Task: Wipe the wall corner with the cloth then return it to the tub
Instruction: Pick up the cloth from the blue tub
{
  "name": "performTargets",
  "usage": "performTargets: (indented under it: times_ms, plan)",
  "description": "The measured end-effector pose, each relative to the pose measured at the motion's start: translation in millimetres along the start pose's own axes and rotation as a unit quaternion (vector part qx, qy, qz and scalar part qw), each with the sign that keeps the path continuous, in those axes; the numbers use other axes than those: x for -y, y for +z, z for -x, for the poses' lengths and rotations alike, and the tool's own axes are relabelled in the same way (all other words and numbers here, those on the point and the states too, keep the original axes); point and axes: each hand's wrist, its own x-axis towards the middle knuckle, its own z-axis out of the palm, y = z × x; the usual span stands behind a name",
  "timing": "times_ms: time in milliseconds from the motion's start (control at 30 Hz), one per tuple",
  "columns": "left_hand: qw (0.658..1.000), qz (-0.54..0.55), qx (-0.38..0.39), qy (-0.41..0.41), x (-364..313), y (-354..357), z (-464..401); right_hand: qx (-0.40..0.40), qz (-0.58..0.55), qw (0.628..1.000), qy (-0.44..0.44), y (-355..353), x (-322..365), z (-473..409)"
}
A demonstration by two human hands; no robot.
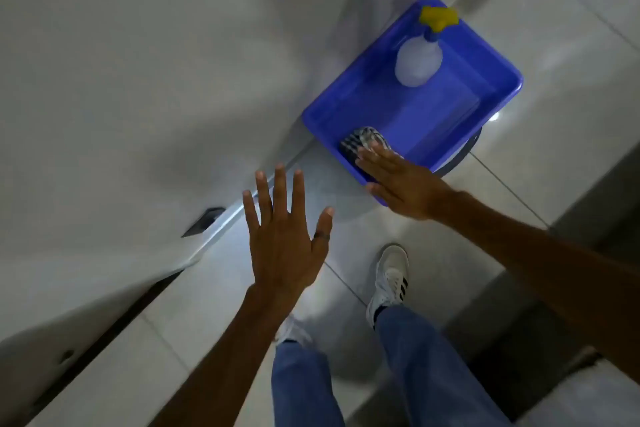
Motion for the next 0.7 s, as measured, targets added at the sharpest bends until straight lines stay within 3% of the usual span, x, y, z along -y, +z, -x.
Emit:
performTargets:
  times_ms: [133,200,400,567,700]
  plan:
    - [0.999,0.034,0.034,0.013,13,74,-46,0.088,-0.017,0.995,0.044,34,-57,-55]
    - [0.996,0.058,0.064,0.026,21,102,-54,0.074,0.015,0.997,0.002,50,-73,-77]
    - [0.994,0.044,0.089,0.042,61,127,-43,-0.019,0.118,0.992,-0.045,74,-81,-112]
    - [0.997,0.009,0.034,0.063,89,113,-19,-0.068,0.063,0.996,0.013,64,-61,-112]
    - [0.997,0.005,-0.031,0.072,114,106,-1,-0.213,-0.01,0.974,0.074,64,0,-102]
